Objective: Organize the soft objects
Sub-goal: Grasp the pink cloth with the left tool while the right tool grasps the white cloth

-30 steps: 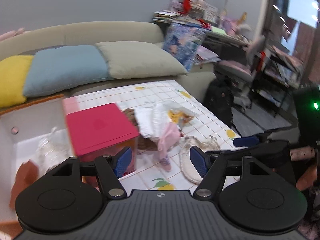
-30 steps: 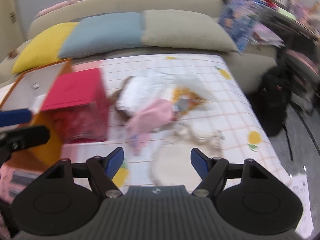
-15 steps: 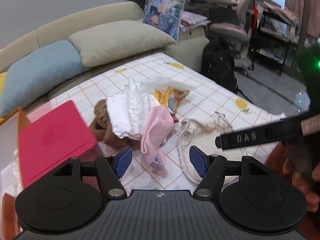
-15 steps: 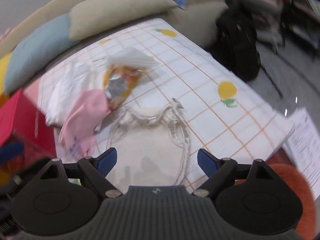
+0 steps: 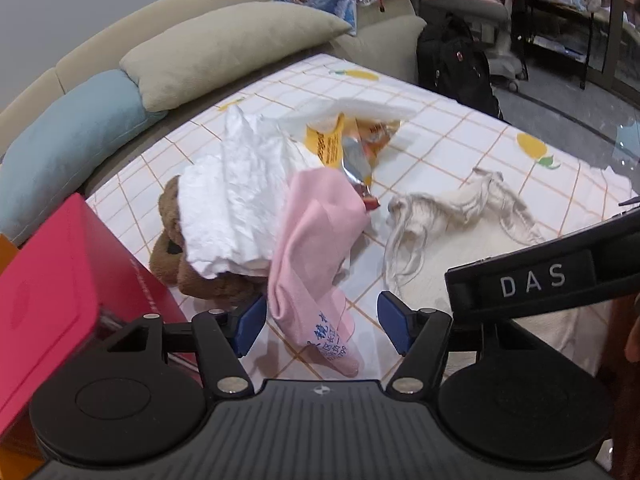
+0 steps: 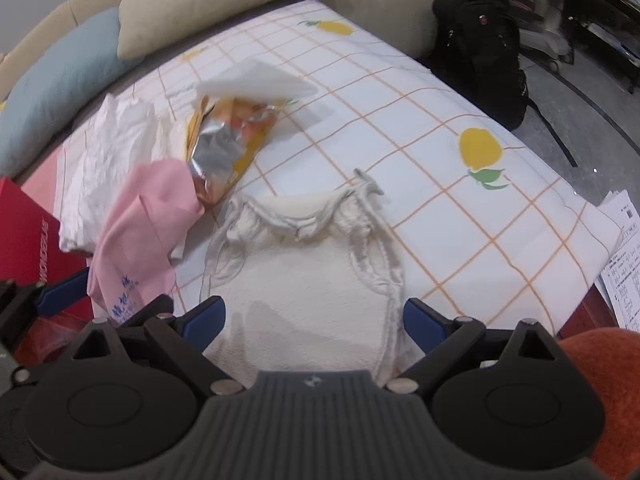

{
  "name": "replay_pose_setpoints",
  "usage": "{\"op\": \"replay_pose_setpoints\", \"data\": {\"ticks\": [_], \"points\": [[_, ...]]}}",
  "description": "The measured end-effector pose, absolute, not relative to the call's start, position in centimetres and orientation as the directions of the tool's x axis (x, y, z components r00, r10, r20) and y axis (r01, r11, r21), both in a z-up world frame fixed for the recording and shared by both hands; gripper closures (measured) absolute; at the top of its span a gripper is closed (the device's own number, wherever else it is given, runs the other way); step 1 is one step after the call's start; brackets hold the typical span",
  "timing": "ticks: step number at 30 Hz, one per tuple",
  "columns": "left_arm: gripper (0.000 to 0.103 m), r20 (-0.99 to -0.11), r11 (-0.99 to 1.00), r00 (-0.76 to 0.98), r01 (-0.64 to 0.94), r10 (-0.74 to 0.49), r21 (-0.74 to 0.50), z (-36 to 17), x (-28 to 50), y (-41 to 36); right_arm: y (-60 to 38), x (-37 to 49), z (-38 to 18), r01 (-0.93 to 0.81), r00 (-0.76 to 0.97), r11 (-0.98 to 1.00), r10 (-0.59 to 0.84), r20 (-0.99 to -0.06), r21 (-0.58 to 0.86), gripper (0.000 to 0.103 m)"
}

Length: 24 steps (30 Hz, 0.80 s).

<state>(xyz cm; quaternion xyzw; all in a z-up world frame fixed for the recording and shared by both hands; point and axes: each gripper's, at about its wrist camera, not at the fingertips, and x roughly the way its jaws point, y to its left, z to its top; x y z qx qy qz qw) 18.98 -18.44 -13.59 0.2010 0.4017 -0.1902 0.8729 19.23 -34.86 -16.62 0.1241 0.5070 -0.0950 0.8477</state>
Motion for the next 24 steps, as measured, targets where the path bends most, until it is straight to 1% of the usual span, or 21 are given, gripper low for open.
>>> {"op": "replay_pose_setpoints", "data": {"ticks": [1,2,4,5,6,7,8,9,12,15,17,18,19,20,21,22,24], "points": [[0.034,-0.782,0.847,0.599,0.496,-0.173,0.192,-13.8,19.1,-18.4,-34.8,19.3,-16.7,0.285,0.463,0.952,-0.037,-0.886,0.109,0.010],[0.041,-0.789,0.848,0.590,0.495,-0.171,0.186,-13.9,19.3,-18.4,-34.7,19.3,-16.8,0.284,0.458,0.953,-0.040,-0.888,0.103,0.010],[0.051,-0.806,0.851,0.569,0.495,-0.164,0.176,-14.4,19.7,-18.3,-34.6,19.4,-17.0,0.276,0.451,0.956,-0.033,-0.892,0.104,0.015],[0.063,-0.815,0.852,0.555,0.496,-0.164,0.166,-14.7,19.8,-18.2,-34.6,19.4,-17.1,0.269,0.448,0.957,-0.024,-0.894,0.109,0.017],[0.069,-0.821,0.854,0.545,0.497,-0.168,0.155,-14.8,19.9,-18.2,-34.5,19.5,-17.2,0.263,0.445,0.959,-0.022,-0.895,0.108,0.022],[0.071,-0.821,0.853,0.542,0.502,-0.180,0.144,-14.8,19.8,-18.0,-34.3,19.4,-17.2,0.257,0.447,0.962,-0.030,-0.894,0.096,0.028],[0.077,-0.822,0.850,0.537,0.509,-0.188,0.139,-14.8,19.7,-18.0,-34.2,19.4,-17.2,0.247,0.453,0.964,-0.026,-0.891,0.098,0.029],[0.085,-0.826,0.847,0.529,0.516,-0.197,0.129,-14.8,19.6,-17.9,-34.0,19.4,-17.1,0.238,0.457,0.967,-0.024,-0.889,0.096,0.033],[0.094,-0.830,0.850,0.511,0.519,-0.224,0.091,-14.5,19.3,-17.6,-33.7,19.3,-17.1,0.226,0.459,0.971,-0.040,-0.887,0.073,0.042],[0.095,-0.832,0.850,0.484,0.526,-0.270,0.030,-14.4,18.9,-17.2,-34.2,19.3,-17.0,0.224,0.471,0.966,0.011,-0.882,0.131,0.046],[0.095,-0.834,0.847,0.471,0.531,-0.288,0.007,-14.5,18.5,-17.2,-34.4,19.3,-17.0,0.220,0.474,0.960,0.048,-0.879,0.171,0.046],[0.095,-0.835,0.845,0.466,0.534,-0.293,0.002,-14.5,18.3,-17.3,-34.3,19.3,-17.0,0.214,0.473,0.961,0.057,-0.879,0.177,0.042],[0.095,-0.834,0.844,0.463,0.536,-0.298,-0.004,-14.5,18.1,-17.5,-34.3,19.4,-17.0,0.207,0.471,0.959,0.074,-0.879,0.192,0.036],[0.095,-0.834,0.844,0.459,0.536,-0.306,-0.015,-14.5,17.9,-17.5,-34.3,19.4,-17.1,0.201,0.469,0.956,0.100,-0.877,0.216,0.032],[0.095,-0.834,0.846,0.456,0.533,-0.310,-0.023,-14.5,17.7,-17.5,-34.3,19.5,-17.1,0.197,0.469,0.950,0.126,-0.874,0.243,0.024],[0.095,-0.833,0.846,0.449,0.532,-0.323,-0.041,-14.5,17.6,-17.4,-34.3,19.4,-17.1,0.195,0.473,0.943,0.151,-0.868,0.270,0.014],[0.096,-0.831,0.846,0.431,0.527,-0.351,-0.083,-14.4,17.4,-17.2,-34.1,19.4,-17.0,0.173,0.479,0.936,0.192,-0.856,0.307,0.009]]}}
